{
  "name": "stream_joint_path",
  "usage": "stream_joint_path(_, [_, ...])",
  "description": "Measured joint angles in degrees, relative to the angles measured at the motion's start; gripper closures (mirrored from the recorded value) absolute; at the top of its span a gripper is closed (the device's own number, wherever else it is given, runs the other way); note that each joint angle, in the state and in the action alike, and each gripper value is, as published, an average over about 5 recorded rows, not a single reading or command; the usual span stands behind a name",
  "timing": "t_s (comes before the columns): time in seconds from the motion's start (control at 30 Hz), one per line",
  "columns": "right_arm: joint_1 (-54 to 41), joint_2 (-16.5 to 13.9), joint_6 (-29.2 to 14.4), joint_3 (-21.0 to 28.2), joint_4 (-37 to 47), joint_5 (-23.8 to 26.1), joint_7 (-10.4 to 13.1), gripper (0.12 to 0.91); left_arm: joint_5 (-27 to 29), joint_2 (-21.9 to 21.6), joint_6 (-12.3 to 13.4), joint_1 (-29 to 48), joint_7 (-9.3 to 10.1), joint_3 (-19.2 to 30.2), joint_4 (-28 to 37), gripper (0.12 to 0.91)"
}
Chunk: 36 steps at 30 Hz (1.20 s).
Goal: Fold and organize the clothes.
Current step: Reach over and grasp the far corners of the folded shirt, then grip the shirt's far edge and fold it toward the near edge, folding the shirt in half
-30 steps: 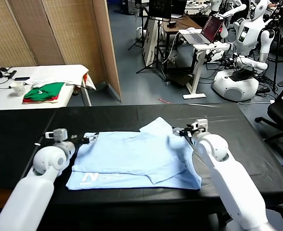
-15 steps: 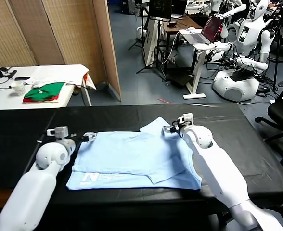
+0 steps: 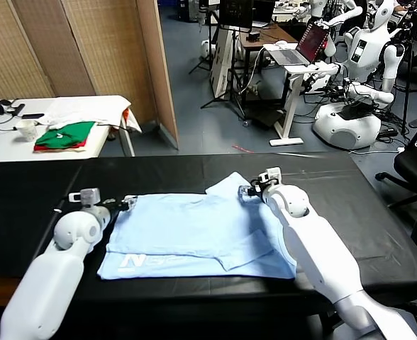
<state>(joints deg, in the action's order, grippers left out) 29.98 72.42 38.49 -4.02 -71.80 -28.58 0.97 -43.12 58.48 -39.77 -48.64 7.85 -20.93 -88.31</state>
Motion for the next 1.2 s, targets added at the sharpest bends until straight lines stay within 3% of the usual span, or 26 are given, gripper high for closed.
stream_joint_path(0.07, [0.38,0.03,-1.56,-0.3,-0.19,0.21,-0.24,0.886,0.3,0.24,0.28,0.35,-0.07,0.02,0.31,0.887])
stream_joint_path(0.27, [2.19,-0.9,-6.52,-1.99,-2.68,-0.01,-0.91,0.885,0.16,0.19,0.48,-0.1,-0.03,-0.47,-0.69,0.884])
stream_joint_path(0.4, [4.13,-2.26,-7.23,-3.27,-6.45,0.03,-1.38,0.885,-0.47,-0.6,0.27,-1.64,0.48,-1.23,-3.29,0.884])
stream_joint_path(0.9, [19.65,-9.68,0.28,-10.93,-28.82,0.02,-0.39,0.885,1.81,-4.28,1.04,-14.8,1.33,-7.67,-18.78,0.884])
stream_joint_path(1.2, [31.62,-13.18,3.71,-15.43,-42.2,0.83,1.68,0.885,7.33,-3.67,-1.82,-22.89,2.66,-10.41,-27.71,0.884])
